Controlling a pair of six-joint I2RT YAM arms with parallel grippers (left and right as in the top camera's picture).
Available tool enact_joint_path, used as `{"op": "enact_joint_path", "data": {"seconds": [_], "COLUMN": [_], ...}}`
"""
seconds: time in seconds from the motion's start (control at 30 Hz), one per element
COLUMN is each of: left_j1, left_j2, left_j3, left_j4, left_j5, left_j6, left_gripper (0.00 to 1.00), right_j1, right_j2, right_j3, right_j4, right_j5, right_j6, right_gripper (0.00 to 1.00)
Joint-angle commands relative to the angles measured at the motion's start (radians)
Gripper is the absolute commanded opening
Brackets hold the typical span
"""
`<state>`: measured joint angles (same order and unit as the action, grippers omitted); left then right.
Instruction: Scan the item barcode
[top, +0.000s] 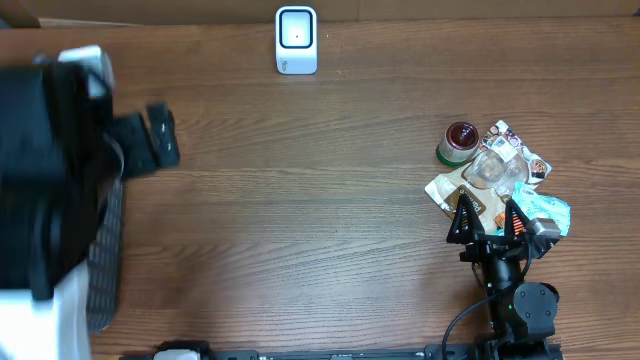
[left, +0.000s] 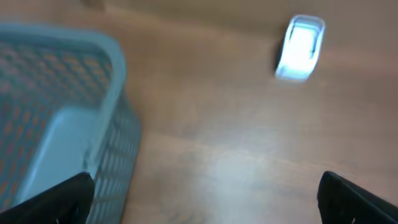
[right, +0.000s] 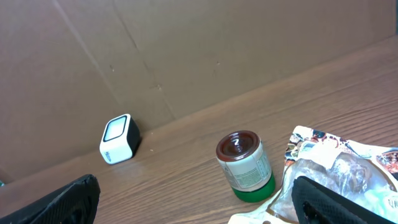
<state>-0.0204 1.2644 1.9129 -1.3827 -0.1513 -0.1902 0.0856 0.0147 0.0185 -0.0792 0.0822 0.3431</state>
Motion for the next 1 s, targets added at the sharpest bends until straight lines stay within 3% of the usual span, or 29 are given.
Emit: {"op": "enact_joint_path", "data": {"seconds": [0.0,0.23,0.4,0.53,0.7,0.97], "left_j1": [-0.002,-0.002,-0.002,-0.002,0.018,0.042], "left_j2": [-0.164,-0.565,-0.804,-0.988,-1.246,-1.261], "left_j3": [-0.241,-0.925,-1.265,-1.488,-1.698,-1.827], "left_j4": [0.180,0.893,1.160,1.276,1.291,1.313], "left_j5": [-0.012,0.199,0.209,0.201,0.200,0.200], "left_j6": [0.019,0.038,0.038,0.068,0.122,0.124], "left_gripper": [0.99,1.00,0.99,1.00,1.00,1.00], "right_j1": [-0.002,-0.002,-0.002,-0.002,-0.002,-0.002], "right_j2": [-0.012,-0.012,-0.012,-0.012,-0.012,-0.012], "right_j3": [-0.011,-0.011,-0.011,-0.011,-0.011,-0.011], "right_j4": [0.003,0.003,0.003,0.003,0.003,0.004], "right_j5": [-0.002,-0.002,-0.002,-0.002,-0.002,-0.002], "right_j6": [0.000,0.000,0.000,0.000,0.000,0.000], "right_gripper": [1.00,1.00,1.00,1.00,1.00,1.00]}}
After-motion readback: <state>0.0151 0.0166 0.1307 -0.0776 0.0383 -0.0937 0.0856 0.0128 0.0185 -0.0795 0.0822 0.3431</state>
